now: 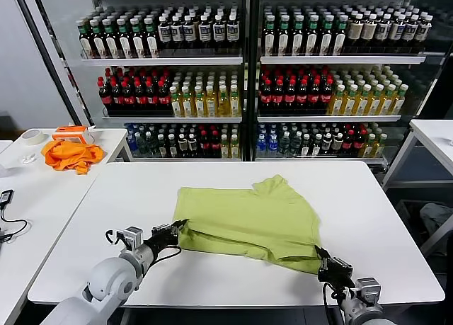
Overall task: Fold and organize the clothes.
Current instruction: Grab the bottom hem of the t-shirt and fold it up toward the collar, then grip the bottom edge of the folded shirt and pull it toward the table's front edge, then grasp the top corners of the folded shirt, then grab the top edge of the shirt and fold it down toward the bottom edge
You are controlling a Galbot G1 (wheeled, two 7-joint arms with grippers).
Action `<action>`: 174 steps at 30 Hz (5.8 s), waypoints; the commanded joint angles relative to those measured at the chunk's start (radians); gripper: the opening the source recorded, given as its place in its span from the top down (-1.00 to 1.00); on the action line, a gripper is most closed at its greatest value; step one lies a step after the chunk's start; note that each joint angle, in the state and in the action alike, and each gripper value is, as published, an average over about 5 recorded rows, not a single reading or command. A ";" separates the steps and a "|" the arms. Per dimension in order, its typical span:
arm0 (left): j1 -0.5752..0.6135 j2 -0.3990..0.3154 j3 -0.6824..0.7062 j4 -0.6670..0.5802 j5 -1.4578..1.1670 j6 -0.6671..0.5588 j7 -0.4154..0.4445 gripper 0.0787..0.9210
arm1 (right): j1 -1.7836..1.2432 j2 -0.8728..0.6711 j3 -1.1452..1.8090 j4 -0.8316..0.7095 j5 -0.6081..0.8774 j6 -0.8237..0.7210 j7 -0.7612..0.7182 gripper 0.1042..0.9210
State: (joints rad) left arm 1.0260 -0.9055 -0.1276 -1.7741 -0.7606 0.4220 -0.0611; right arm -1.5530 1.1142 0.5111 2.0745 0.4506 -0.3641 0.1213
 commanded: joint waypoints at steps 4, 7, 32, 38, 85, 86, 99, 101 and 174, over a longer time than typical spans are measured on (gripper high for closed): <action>-0.068 -0.018 0.013 0.102 0.039 0.006 0.003 0.84 | 0.012 0.009 0.004 -0.028 -0.030 0.006 0.002 0.81; -0.062 -0.007 -0.005 0.117 0.023 0.000 0.007 0.64 | 0.004 0.012 0.025 -0.023 -0.048 0.008 0.013 0.60; 0.144 0.015 -0.065 -0.083 0.033 0.066 -0.051 -0.76 | -0.084 0.061 0.022 0.032 0.006 -0.038 0.035 -0.76; 0.141 0.007 -0.054 -0.073 0.032 0.099 -0.063 -0.63 | -0.074 0.066 0.011 0.017 0.019 -0.044 0.039 -0.52; 0.478 0.118 -0.375 -0.498 -0.024 0.134 -0.088 0.47 | -0.378 -0.009 0.198 0.379 -0.097 0.023 -0.041 0.41; 0.458 0.122 -0.383 -0.496 -0.042 0.130 -0.087 0.41 | -0.338 -0.016 0.207 0.382 -0.069 0.002 -0.032 0.33; -0.118 0.080 -0.050 -0.033 -0.178 0.116 -0.066 -0.49 | 0.623 -0.046 -0.225 -0.206 0.085 -0.212 0.124 -0.60; -0.179 0.064 -0.008 0.031 -0.171 0.117 -0.062 -0.61 | 0.718 -0.023 -0.277 -0.292 0.100 -0.213 0.131 -0.70; -0.002 0.145 -0.017 -0.037 -0.122 -0.043 0.046 1.00 | 0.502 -0.085 -0.283 -0.118 0.191 -0.213 0.165 0.99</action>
State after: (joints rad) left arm 0.8373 -0.8468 -0.0519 -1.6193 -0.8333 0.4507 -0.0318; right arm -0.7934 1.1771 0.1735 1.6087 0.5928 -0.5584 0.2550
